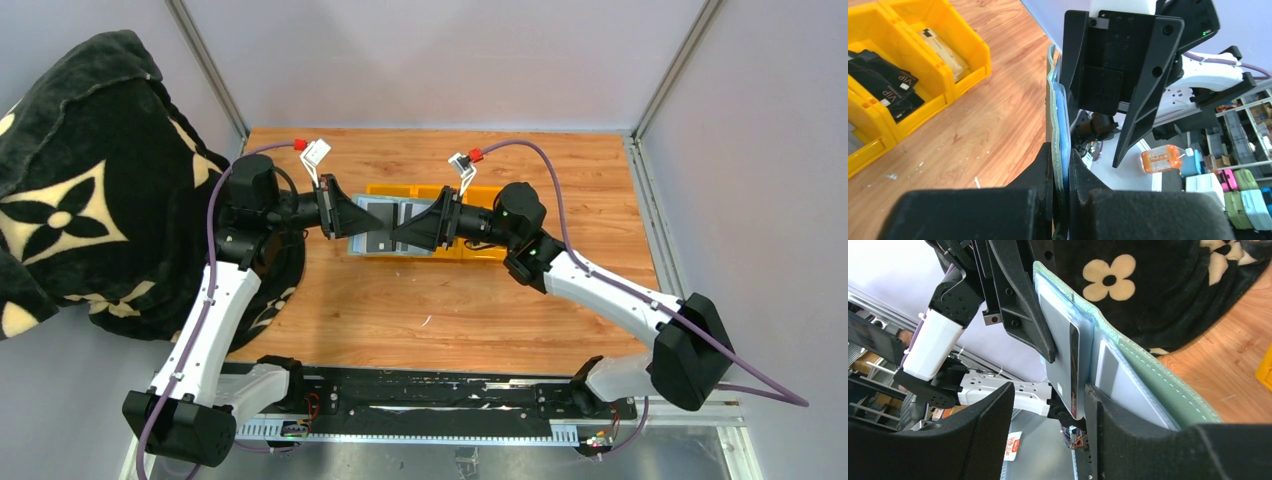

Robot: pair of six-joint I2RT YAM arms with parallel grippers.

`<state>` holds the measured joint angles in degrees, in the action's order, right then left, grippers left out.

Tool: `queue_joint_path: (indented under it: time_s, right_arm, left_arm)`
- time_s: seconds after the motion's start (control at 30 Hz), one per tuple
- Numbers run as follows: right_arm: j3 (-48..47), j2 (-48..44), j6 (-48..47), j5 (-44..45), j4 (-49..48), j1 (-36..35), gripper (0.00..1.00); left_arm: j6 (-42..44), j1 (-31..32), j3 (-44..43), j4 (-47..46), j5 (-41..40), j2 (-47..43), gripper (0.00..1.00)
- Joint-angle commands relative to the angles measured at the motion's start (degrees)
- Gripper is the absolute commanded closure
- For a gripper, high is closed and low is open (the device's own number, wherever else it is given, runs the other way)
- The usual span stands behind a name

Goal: Take the credit cards out of the card holder
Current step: Remove the credit card from the card holder.

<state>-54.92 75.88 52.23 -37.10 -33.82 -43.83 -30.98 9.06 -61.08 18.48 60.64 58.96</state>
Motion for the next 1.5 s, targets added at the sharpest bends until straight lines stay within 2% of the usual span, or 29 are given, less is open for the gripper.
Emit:
queue_joint_path:
  time_s: [0.0, 0.2, 0.33, 0.47, 0.67, 0.77, 0.93, 1.07, 1.2, 1.47]
  right_arm:
    - [0.07, 1.21, 2.44, -2.1, -4.91, -0.54, 0.46]
    - [1.04, 3.98, 8.15, -3.32, -13.61, -0.47, 0.6]
    - [1.77, 5.87, 13.24, -3.42, -21.39, -0.45, 0.74]
    - [1.76, 7.81, 16.68, -3.28, -25.92, -0.44, 0.85]
    - [3.44, 9.12, 19.5, -1.54, -31.19, -0.46, 1.0]
    - [4.48, 9.28, 19.98, -0.35, -32.31, -0.46, 1.0]
    - [6.74, 8.95, 20.07, 1.25, -34.01, 0.05, 1.0]
    - [8.73, 8.25, 20.33, 1.78, -35.1, 0.82, 1.0]
    - [10.12, 7.42, 20.41, 1.86, -36.48, 1.09, 1.0]
    - [12.29, 5.81, 20.45, 1.48, -38.07, 1.11, 1.0]
  left_arm:
    - [-4.86, -0.45, -1.79, -5.29, 4.77, -1.1, 1.0]
    - [-11.31, -0.45, 0.13, -12.27, 7.42, -1.39, 1.0]
    - [-11.95, -0.45, 1.0, -12.55, 8.15, -1.84, 1.0]
    - [-12.41, -0.45, 1.7, -12.59, 8.17, -2.01, 0.91]
    - [-13.98, -0.45, 4.26, -14.02, 7.91, -2.06, 0.71]
    - [-15.05, -0.45, 5.04, -15.25, 8.59, -2.04, 0.65]
    - [-15.67, -0.45, 4.28, -15.78, 10.33, -2.23, 0.66]
    - [-15.77, -0.45, 3.99, -15.86, 11.77, -2.48, 0.7]
    - [-15.69, -0.45, 3.75, -15.85, 12.45, -2.47, 0.79]
    - [-14.9, -0.45, 2.61, -14.67, 12.31, -2.26, 0.83]
